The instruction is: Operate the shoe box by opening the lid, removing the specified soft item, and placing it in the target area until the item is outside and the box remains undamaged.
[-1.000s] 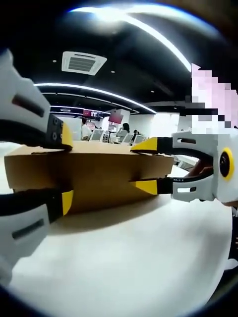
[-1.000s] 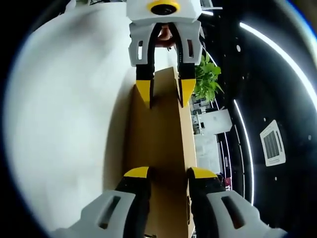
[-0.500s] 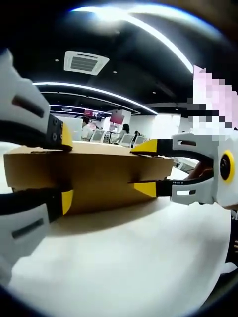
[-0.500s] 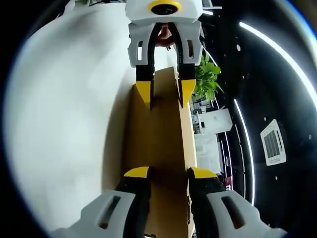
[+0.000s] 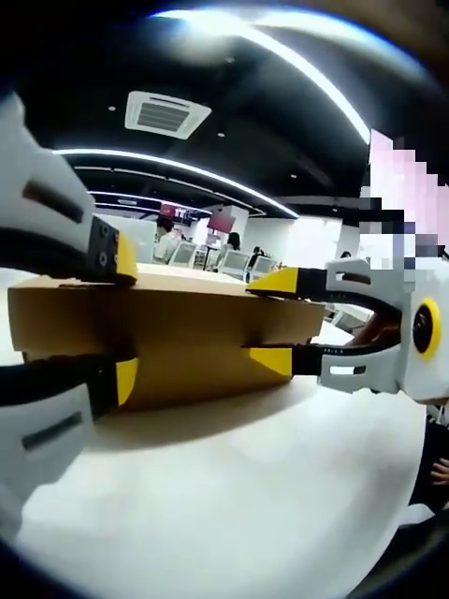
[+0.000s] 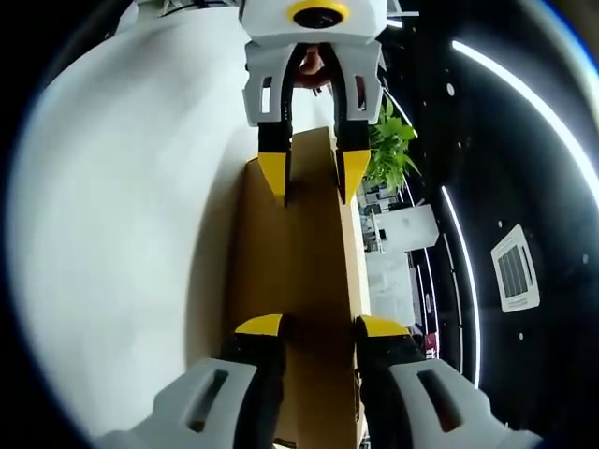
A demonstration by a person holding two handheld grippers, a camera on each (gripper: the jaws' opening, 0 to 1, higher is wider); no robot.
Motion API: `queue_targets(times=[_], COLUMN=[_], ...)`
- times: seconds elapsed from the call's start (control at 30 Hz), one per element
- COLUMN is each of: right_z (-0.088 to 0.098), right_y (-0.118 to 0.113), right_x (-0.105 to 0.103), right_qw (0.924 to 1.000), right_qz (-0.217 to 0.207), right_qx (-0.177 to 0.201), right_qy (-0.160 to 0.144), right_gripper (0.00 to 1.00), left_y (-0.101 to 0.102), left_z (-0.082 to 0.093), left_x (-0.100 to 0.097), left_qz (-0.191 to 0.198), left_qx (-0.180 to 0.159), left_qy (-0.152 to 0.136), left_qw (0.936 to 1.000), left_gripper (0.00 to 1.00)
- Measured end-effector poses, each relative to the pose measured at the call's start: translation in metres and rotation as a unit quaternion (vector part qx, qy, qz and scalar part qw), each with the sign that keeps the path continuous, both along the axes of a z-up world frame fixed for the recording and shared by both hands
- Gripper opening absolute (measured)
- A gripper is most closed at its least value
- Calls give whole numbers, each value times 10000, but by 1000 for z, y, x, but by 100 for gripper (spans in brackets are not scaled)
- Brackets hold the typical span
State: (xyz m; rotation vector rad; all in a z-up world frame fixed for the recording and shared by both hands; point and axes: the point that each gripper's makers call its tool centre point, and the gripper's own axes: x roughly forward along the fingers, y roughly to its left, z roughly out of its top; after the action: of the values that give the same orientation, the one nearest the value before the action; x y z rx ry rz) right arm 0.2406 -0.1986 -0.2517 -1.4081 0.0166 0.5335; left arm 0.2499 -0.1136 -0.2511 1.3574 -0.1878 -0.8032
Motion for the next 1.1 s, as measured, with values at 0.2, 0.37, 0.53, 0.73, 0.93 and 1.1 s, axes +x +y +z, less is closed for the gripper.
queue_targets(times=[0.2,0.37,0.53,0.73,0.93,1.1], right_z=[4,6,9,11,10,10], right_y=[0,0,0,0,0,0], right_x=[0,0,0,0,2,5], right_qw=[10000,10000,10000,10000,10000,9999], right_qz=[19,50,52,46,88,92], right_qx=[-1,-7,-20,-7,-4,-60], right_qy=[-64,-53,-36,-11,-14,-103], right_gripper=[28,28,28,28,29,29], left_y=[-1,-1,-1,-1,-2,-2], left_z=[5,6,8,12,11,12], left_x=[1,0,0,0,1,1], left_qz=[-14,-32,-12,-54,-74,-76], left_qx=[6,-33,-39,-98,-129,-133], left_qy=[62,128,169,243,271,278], left_qw=[10000,9999,9998,9996,9995,9995], left_gripper=[29,29,29,29,29,29])
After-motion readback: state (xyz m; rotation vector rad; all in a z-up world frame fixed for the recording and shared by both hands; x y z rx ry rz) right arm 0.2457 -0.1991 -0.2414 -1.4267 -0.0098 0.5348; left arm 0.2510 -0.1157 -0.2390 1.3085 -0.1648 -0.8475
